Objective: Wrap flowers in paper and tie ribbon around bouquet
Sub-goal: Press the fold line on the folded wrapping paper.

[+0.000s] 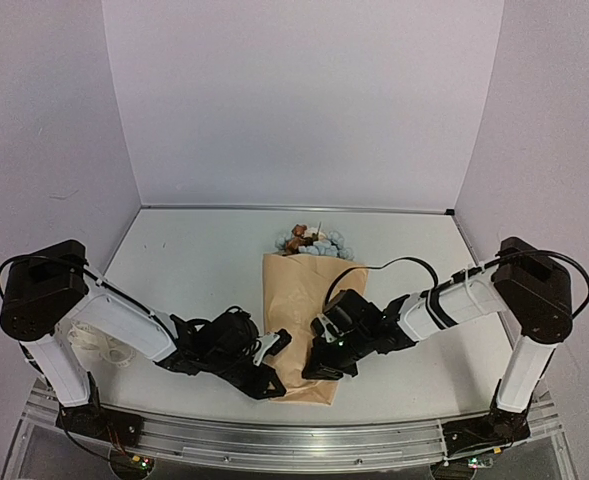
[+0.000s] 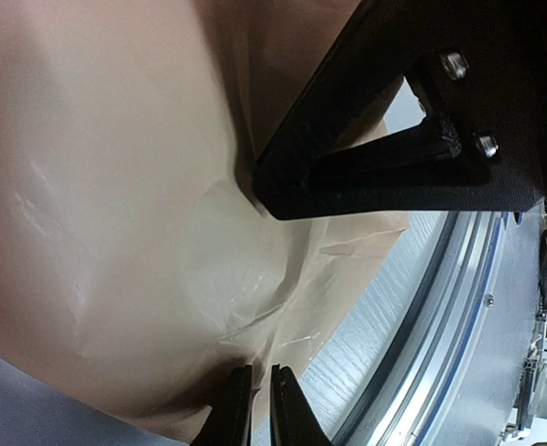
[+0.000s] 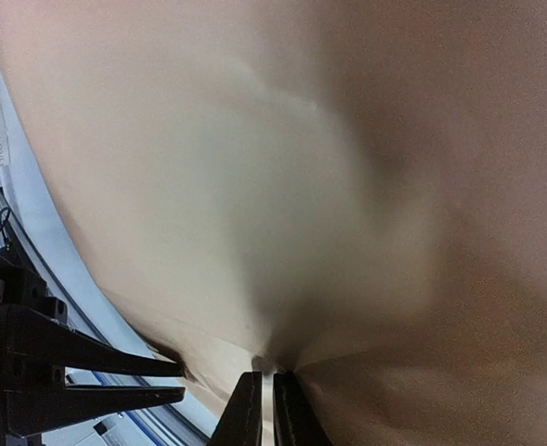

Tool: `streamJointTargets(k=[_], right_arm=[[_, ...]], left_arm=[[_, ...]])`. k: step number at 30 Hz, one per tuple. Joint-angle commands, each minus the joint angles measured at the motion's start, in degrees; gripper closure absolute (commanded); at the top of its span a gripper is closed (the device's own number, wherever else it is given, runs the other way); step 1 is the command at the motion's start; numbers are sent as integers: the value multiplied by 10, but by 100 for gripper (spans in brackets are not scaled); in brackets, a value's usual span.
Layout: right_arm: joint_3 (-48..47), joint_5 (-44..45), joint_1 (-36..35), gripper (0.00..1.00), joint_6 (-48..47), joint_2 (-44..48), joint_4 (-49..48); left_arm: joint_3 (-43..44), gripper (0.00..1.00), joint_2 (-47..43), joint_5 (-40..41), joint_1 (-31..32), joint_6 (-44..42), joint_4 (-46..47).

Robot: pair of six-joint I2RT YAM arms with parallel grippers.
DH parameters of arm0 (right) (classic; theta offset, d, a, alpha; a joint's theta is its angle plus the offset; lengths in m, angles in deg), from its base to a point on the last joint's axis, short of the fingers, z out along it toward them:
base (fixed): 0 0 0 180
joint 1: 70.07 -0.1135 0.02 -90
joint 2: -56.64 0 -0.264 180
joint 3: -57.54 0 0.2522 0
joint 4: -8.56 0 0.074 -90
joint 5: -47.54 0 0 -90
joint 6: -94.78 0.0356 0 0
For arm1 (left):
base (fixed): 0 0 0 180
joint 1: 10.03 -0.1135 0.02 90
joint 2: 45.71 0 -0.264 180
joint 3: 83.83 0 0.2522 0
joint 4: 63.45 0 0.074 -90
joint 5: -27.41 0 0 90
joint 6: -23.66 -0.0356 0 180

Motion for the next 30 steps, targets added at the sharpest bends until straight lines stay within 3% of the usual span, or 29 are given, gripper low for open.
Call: streamJointTargets(k=[1, 20, 30], right_arm=[[19, 22, -2, 94, 3, -14, -4], [43, 16, -2, 94, 0, -7, -9], [75, 22, 1, 94, -10, 10, -14]], left_arm=[[3, 89, -6, -3, -26, 21, 7], [32, 87, 39, -43, -150, 55, 14], [57, 86, 52, -74, -156, 56, -14]])
